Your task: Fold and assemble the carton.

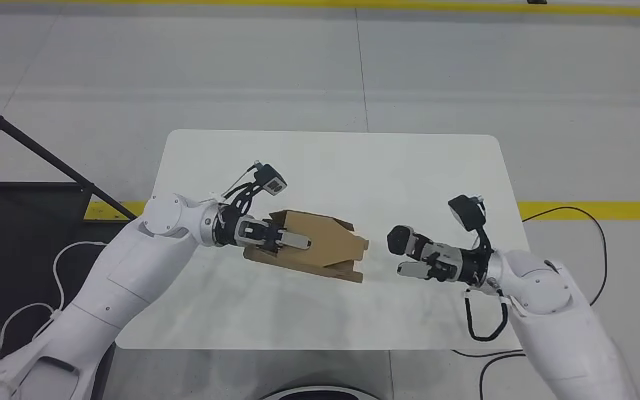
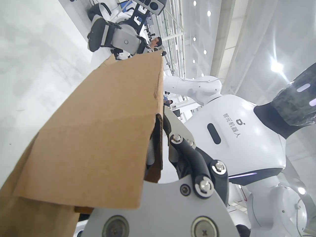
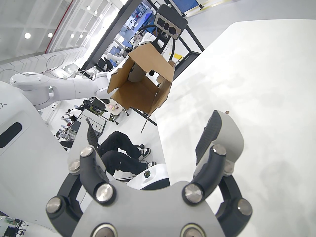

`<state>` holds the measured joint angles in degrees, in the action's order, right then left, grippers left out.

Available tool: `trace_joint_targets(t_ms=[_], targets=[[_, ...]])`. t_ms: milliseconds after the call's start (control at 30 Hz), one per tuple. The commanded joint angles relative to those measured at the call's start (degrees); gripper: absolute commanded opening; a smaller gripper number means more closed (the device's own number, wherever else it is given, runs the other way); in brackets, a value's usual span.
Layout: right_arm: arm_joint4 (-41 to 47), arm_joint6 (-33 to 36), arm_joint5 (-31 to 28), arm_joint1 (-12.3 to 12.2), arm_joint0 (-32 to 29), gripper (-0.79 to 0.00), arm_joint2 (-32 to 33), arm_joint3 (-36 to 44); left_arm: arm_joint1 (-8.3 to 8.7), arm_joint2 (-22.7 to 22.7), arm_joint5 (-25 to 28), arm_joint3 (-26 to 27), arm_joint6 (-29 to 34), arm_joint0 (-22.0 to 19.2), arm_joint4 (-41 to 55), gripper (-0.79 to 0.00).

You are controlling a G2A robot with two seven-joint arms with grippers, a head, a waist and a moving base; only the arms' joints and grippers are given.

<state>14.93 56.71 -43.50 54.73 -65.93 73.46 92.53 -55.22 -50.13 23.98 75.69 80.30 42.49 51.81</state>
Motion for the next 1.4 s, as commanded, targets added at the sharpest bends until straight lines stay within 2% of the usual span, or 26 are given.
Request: trace_joint_targets(t_ms=[0, 100, 167, 233, 367, 500, 667, 900, 1000, 1133, 1367], targets=[[0.0, -0.03, 0.0, 0.0, -0.01, 0.0, 0.0, 0.0, 0.0, 0.01, -0.02, 0.0, 0.02, -0.01, 0.03, -0.785], [0.0, -0.03, 0.0, 0.0, -0.01, 0.0, 0.0, 0.0, -0.01, -0.04, -0.24, 0.31, -0.98, 0.27, -0.37, -0.785], [-2.62, -2.93, 1.08, 0.02, -0.26, 0.0, 0.78, 1.29, 0.0, -0.12, -1.31, 1.95, -2.41, 0.83, -2.37, -0.785], [-6.34, -5.65, -1.69, 0.02, -1.08, 0.0, 1.8, 4.02, -0.04, -0.47, -2.62, 2.76, -2.64, 1.31, -1.89, -0.785], [-16.44, -12.44, -6.41, 0.06, -4.24, 0.0, 4.73, 8.93, -0.31, -1.01, -5.31, 2.5, -0.22, 1.51, 1.14, -0.785], [-29.41, -20.52, -6.22, 0.4, -7.93, 0.0, 7.72, 14.1, -0.76, -1.01, -7.4, 1.2, 1.77, 1.04, 2.53, -0.785], [-45.22, -30.15, -1.4, 1.03, -12.97, 0.0, 9.81, 21.0, -1.49, -0.3, -9.23, 0.1, 2.13, 0.3, 2.08, -0.785], [-64.7, -36.69, 10.86, 1.82, -17.53, 0.0, 7.79, 29.23, -2.49, 0.14, -9.33, -0.98, 2.3, -0.25, 1.89, -0.785], [-68.74, -38.38, 14.57, 2.12, -17.85, 0.0, 6.45, 30.33, -2.83, 0.07, -9.1, -1.4, 2.8, -0.32, 1.96, -0.785], [-71.38, -39.4, 16.08, 2.39, -17.06, 0.0, 4.89, 30.37, -3.17, -0.23, -9.02, -1.99, 3.45, -0.34, 1.99, -0.785], [-70.36, -40.5, 12.34, 2.48, -16.04, 0.0, 3.94, 29.67, -3.59, -1.22, -9.29, -3.03, 4.32, -0.23, 2.14, -0.785]])
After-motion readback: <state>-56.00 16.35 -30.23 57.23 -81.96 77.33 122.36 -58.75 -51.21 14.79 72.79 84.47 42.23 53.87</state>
